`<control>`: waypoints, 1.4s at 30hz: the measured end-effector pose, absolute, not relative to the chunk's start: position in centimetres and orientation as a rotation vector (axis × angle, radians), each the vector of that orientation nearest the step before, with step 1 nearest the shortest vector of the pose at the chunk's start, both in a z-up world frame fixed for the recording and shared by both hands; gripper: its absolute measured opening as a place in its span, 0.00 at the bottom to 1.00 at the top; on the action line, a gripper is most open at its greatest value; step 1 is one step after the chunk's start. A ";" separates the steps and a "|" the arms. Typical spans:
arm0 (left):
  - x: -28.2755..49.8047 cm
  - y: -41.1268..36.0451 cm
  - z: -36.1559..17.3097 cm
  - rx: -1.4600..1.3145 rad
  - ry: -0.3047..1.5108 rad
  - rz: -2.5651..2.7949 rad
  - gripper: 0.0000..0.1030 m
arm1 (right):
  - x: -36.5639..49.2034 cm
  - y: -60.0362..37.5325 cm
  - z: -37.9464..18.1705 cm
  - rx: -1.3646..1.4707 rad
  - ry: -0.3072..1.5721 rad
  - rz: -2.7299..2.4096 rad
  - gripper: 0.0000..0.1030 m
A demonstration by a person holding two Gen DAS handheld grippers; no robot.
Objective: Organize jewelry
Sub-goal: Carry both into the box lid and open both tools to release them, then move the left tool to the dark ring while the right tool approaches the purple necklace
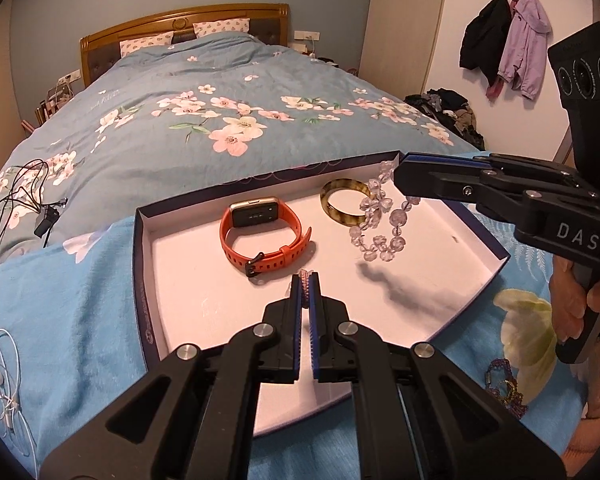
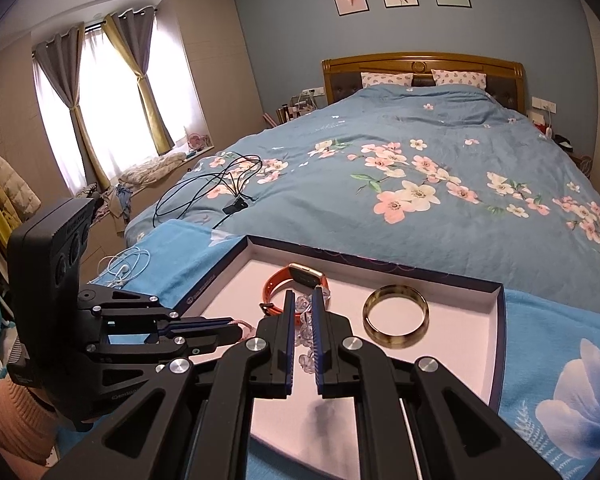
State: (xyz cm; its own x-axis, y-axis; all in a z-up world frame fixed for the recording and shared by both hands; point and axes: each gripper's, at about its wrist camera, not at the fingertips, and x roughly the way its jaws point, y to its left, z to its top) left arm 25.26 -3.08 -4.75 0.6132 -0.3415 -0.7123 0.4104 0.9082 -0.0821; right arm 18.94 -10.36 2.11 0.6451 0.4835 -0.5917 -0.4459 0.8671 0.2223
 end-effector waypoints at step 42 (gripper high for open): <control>24.3 -0.5 -3.7 0.025 0.762 -0.356 0.43 | 18.8 -14.3 -0.7 0.034 0.763 0.352 0.27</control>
State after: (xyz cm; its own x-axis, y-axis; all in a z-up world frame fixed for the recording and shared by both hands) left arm 24.32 -0.51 -3.74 0.6668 -0.3062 -0.6794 0.3240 0.9401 -0.1058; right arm 18.84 -14.26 -0.73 0.6672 0.3244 -0.6705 -0.3002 0.9409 0.1566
